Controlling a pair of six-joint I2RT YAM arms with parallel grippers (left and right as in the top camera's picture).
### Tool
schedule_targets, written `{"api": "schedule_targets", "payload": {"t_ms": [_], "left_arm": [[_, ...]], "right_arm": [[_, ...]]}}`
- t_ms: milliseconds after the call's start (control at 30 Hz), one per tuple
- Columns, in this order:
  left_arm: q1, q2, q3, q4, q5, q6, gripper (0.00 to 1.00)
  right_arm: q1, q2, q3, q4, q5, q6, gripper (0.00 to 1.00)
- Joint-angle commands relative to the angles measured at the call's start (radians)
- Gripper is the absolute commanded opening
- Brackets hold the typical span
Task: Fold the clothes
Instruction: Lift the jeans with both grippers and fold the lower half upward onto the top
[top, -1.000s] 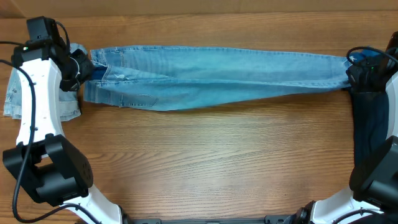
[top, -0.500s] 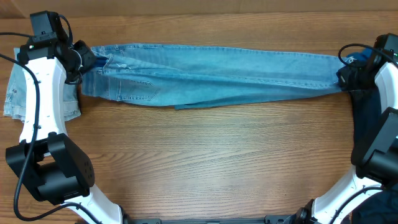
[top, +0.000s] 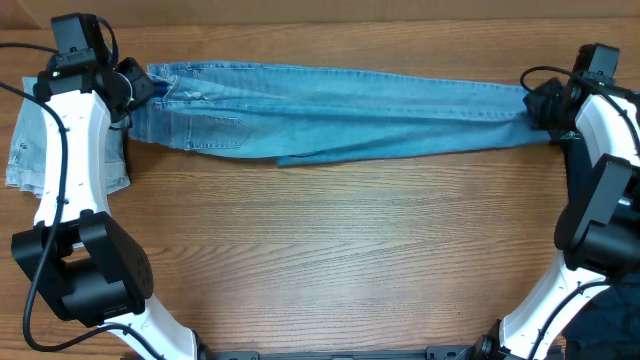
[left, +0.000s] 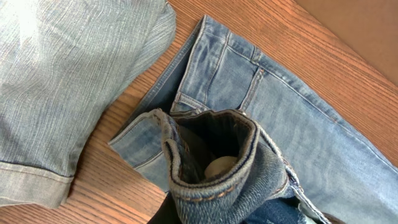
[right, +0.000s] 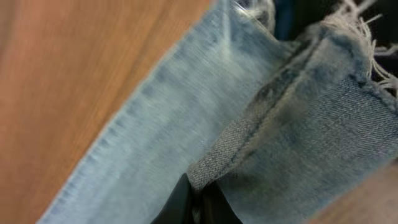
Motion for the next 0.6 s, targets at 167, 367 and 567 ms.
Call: {"api": "schedule_targets", "payload": {"t_ms": [167, 367, 567], "left_arm": [[0.024, 0.086, 0.039, 0.018, -0.151, 0.027, 0.05], [0.019, 0.122, 0.040, 0.080, -0.153, 0.037, 0.17], [0.019, 0.120, 0.098, 0.159, -0.108, 0.144, 0.89]], "right_arm": [[-0.002, 0.008, 0.029, 0.118, 0.116, -0.001, 0.04], [0.022, 0.042, 0.028, 0.190, 0.117, -0.021, 0.22], [0.039, 0.039, 0.043, 0.308, -0.032, -0.203, 0.72]]}}
